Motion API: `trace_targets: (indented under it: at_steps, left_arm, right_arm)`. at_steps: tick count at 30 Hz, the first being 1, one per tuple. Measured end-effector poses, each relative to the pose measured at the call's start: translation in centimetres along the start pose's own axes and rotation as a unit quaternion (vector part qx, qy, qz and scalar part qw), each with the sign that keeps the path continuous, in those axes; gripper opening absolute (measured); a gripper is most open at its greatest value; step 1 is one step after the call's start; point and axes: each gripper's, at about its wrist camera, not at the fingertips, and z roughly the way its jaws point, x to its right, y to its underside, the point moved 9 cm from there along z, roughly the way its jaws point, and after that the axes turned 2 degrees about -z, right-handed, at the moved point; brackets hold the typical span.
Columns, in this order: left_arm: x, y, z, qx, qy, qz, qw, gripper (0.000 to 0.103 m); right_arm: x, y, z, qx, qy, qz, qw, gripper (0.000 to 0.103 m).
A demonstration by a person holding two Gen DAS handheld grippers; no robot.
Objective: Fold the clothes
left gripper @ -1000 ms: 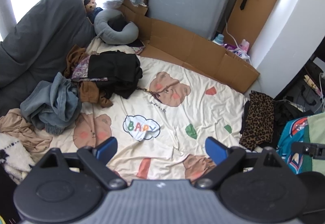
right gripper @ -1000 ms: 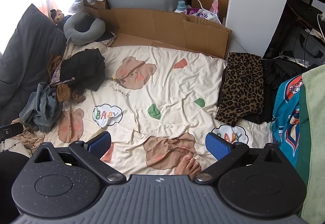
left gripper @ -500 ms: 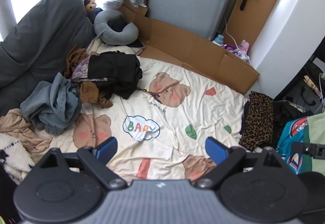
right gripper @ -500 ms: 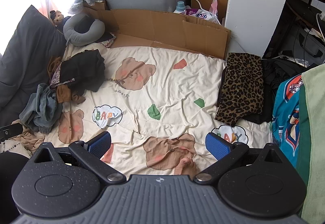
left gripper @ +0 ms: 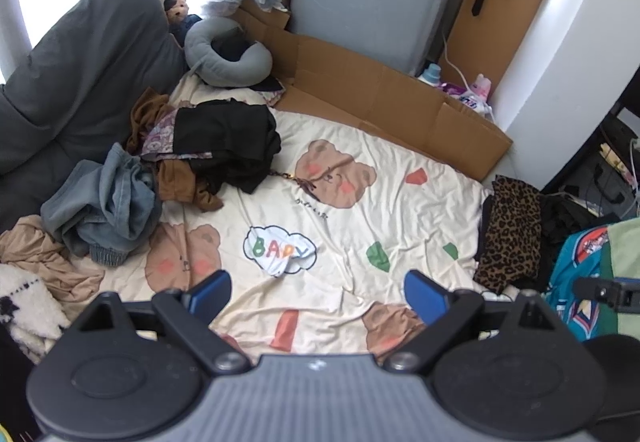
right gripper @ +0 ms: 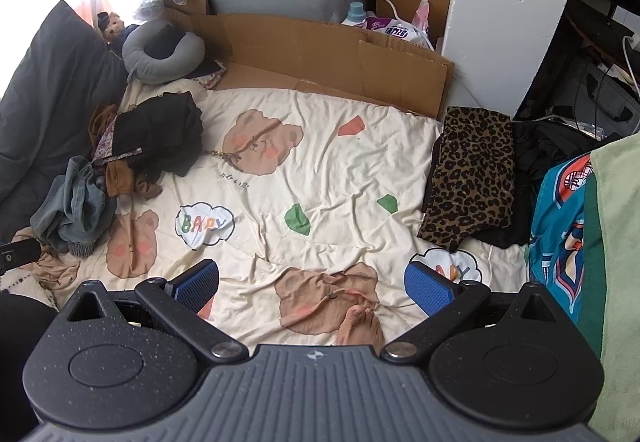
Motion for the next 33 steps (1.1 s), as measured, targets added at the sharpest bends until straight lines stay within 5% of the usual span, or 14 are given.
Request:
trace_targets:
  at_steps: [13, 18, 33]
  left_arm:
    - [-0.9, -0.3, 0.1, -0.002, 0.011, -0.024, 0.9996, 0.096]
    - [-0.8, -1.1, 0.8, -0.012, -0.001, 0.015, 0.9998, 0.099]
    - [-4.8, -4.0, 4.8, -0.042, -0.016, 0.013, 0.9989, 0.099]
  right_arm:
    - [-0.3, 0.1, 0.2, -0.003, 0.014, -0.007, 1.0, 0.102]
    - [-0.7, -0.3, 0.7, -0.015, 0.015, -0.021, 1.0, 0.102]
    - [-0.6, -4.2, 4.6, -0.038, 0.014, -0.006, 0.999, 0.102]
